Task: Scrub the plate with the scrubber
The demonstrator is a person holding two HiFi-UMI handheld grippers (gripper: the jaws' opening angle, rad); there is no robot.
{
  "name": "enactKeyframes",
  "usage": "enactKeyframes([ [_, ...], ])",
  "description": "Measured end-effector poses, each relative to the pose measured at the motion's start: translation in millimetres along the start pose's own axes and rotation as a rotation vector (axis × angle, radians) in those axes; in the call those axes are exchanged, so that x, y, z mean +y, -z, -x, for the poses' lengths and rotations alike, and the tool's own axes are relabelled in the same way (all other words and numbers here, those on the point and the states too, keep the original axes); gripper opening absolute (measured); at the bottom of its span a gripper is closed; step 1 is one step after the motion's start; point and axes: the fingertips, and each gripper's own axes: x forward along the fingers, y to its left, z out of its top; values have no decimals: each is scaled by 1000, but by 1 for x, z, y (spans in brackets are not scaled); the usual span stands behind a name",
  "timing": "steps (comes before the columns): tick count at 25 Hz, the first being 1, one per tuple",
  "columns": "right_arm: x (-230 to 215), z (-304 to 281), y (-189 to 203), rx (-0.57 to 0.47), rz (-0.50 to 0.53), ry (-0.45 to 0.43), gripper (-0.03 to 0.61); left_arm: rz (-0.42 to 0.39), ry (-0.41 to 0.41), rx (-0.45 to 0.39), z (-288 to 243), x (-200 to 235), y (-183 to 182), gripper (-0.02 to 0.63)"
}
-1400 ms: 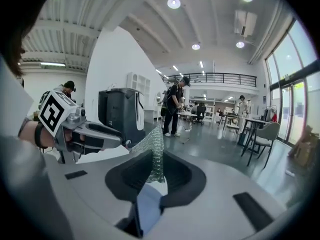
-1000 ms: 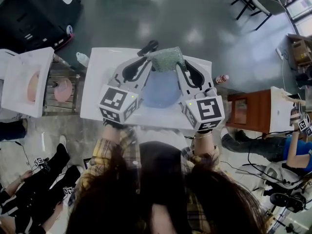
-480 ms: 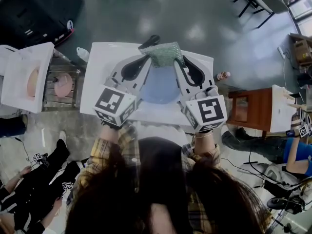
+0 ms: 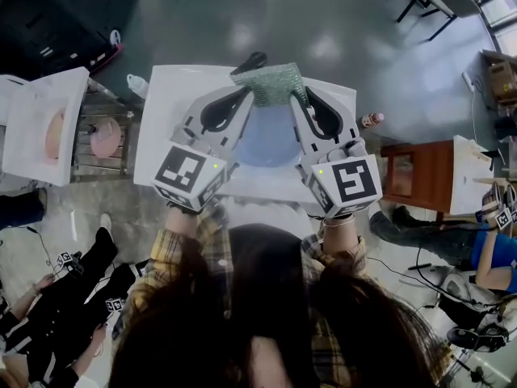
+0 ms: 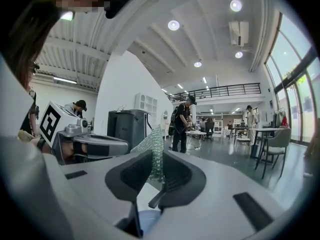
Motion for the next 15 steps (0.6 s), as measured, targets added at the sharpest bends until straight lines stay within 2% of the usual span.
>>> enactKeyframes([
  [10, 0, 0, 1, 2, -3, 13, 75, 12, 4, 1, 1, -3, -5, 15],
  [15, -1, 0, 1, 7, -3, 21, 75, -24, 24, -10, 2, -2, -4, 15],
])
